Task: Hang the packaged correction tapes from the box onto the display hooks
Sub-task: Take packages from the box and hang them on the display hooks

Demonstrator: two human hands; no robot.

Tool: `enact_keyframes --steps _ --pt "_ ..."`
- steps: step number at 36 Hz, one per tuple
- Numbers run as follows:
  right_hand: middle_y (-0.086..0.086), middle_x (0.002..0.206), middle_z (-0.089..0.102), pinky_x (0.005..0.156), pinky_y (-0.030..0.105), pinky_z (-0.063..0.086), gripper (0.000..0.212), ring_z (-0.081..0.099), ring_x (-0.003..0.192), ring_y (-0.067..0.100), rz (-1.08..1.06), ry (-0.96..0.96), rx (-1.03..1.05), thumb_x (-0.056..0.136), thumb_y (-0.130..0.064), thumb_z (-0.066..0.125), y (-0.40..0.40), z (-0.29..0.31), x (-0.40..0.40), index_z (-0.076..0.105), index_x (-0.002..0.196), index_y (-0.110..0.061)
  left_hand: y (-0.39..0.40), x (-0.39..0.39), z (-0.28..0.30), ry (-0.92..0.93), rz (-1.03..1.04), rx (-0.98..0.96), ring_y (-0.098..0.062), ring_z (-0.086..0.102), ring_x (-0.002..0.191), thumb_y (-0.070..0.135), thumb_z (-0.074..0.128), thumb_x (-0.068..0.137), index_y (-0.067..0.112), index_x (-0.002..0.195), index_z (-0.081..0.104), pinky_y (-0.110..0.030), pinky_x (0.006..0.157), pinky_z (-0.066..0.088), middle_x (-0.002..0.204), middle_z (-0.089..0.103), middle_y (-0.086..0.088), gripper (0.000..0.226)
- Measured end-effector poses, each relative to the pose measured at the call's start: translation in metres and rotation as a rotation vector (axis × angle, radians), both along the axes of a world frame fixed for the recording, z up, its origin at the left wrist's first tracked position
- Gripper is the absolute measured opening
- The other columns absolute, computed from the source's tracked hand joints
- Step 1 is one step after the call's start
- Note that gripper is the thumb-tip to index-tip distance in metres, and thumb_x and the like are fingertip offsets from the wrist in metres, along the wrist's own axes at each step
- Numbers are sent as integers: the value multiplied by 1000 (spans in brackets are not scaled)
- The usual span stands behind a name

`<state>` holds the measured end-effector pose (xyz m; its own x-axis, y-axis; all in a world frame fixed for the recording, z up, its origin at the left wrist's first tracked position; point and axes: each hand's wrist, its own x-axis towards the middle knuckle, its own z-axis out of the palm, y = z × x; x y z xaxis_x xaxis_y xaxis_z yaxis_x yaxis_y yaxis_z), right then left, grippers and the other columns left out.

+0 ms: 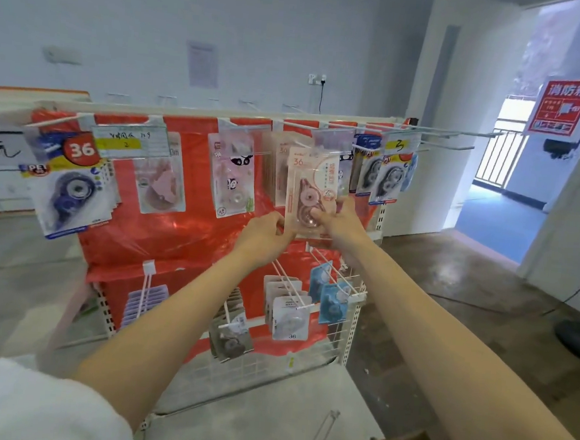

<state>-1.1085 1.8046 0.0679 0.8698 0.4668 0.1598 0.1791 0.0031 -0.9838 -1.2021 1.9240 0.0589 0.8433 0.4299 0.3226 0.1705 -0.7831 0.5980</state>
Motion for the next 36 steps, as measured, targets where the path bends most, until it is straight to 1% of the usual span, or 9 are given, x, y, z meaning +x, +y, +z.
enact_keyframes --steps 4,12,15,17,27,30,32,34,36 --pt "8 115 56 80 31 50 42 58 103 22 -25 -75 -12 93 -10 59 -7 -2 1 32 124 -14 -2 -2 -1 65 12 72 -26 61 94 29 55 92 12 99 63 -36 81 50 99 67 -7 20" --pt "3 105 55 47 20 52 46 60 92 19 -26 -59 23 94 -12 58 -14 6 3 30 130 -12 -5 -2 -2 55 -43 89 -20 59 94 24 57 92 12 103 63 -37 84 50 99 65 -3 18" --pt "7 113 56 61 28 57 42 62 96 19 -66 -40 -4 93 -18 60 -11 7 10 35 127 -12 -5 -1 -1 55 -68 137 -20 57 92 23 57 92 10 105 61 -35 82 49 95 61 -2 19" --pt "8 114 57 55 27 56 35 62 90 17 -68 -12 1 93 -21 61 -10 8 12 39 120 -13 -5 0 0 72 -85 205 -22 57 93 22 56 92 9 106 60 -37 83 50 95 60 -3 20" --pt "11 127 51 42 12 47 50 55 80 17 -125 -163 -241 94 -27 58 13 6 34 38 136 -9 6 -1 1 150 -90 390 -24 53 105 25 54 91 13 115 57 -36 89 46 114 55 -6 26" --pt "15 124 54 73 31 58 54 61 93 26 -126 -190 -347 93 -23 60 27 10 43 34 137 -7 13 -4 -2 154 -67 391 -24 54 105 24 54 91 14 112 59 -36 89 46 113 55 -6 25" --pt "13 120 52 88 36 51 58 56 105 27 -104 -218 -382 92 -20 63 37 12 47 29 136 -5 18 -7 -5 158 -51 397 -24 55 103 24 54 90 13 110 60 -35 88 45 111 56 -6 24" --pt "14 119 52 88 35 50 58 56 104 28 -78 -226 -373 91 -18 64 46 14 52 29 134 -2 22 -9 -6 161 -26 391 -25 56 102 23 54 89 13 109 62 -33 87 44 109 57 -7 23" --pt "15 116 54 74 35 55 54 62 88 27 -58 -199 -349 91 -19 65 57 16 56 34 131 -1 27 -10 -6 164 -3 385 -25 56 101 24 54 89 12 108 62 -32 86 43 108 57 -7 23"
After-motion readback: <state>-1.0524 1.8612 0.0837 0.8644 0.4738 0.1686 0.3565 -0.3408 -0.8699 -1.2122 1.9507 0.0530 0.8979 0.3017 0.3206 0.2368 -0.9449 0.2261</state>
